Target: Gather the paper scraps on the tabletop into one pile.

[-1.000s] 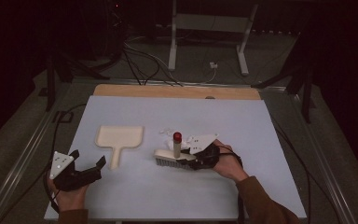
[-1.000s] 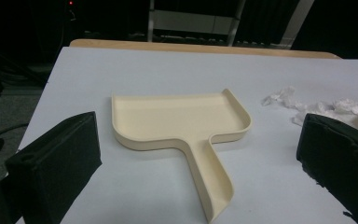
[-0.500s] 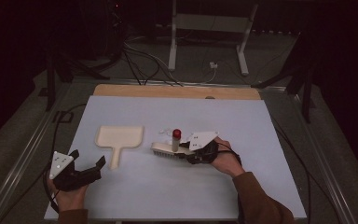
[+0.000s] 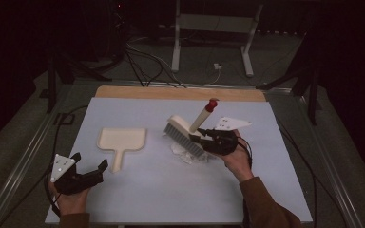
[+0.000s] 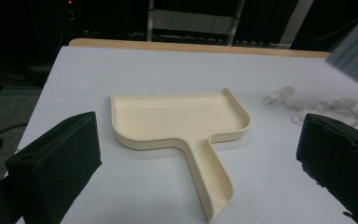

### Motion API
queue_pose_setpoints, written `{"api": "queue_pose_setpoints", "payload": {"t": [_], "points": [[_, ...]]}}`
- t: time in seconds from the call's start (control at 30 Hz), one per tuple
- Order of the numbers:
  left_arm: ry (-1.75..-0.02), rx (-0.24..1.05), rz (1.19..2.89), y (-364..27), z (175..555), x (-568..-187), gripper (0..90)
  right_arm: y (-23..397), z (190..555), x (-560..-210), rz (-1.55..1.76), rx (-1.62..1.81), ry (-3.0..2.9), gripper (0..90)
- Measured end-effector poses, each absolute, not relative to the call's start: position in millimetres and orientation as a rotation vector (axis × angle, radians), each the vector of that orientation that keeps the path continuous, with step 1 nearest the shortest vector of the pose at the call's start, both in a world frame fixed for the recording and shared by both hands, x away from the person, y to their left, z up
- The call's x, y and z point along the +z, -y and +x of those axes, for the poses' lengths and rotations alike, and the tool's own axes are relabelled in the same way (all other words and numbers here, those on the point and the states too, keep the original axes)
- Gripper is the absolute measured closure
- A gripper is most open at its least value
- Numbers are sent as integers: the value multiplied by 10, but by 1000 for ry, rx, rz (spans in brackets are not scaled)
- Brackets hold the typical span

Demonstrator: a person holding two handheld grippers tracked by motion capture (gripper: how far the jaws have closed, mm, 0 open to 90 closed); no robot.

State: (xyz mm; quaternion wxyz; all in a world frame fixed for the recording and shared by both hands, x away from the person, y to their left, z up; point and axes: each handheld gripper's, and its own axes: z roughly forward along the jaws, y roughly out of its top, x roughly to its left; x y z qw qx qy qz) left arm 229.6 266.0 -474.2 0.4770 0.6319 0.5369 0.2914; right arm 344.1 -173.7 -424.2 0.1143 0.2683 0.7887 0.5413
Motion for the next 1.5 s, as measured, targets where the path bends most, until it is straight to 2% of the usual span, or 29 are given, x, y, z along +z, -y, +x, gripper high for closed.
{"api": "queue_pose_setpoints", "payload": {"t": [0.4,0.63,0.77,1.2,1.5], "points": [[-1312,710,1552,-2645,2302,-4749,5,2060,3515,-4248,1306,1006,-1989,669],[-1310,708,1555,-2640,2303,-4750,5,2029,3563,-4448,1377,747,-1952,670],[-1311,707,1554,-2639,2305,-4753,5,1956,3563,-4542,1400,738,-1974,671],[-1310,709,1548,-2653,2301,-4747,5,1470,3411,-4545,1312,831,-2089,670],[-1314,709,1546,-2661,2299,-4747,5,1539,3396,-4491,1311,899,-2070,670]]}}
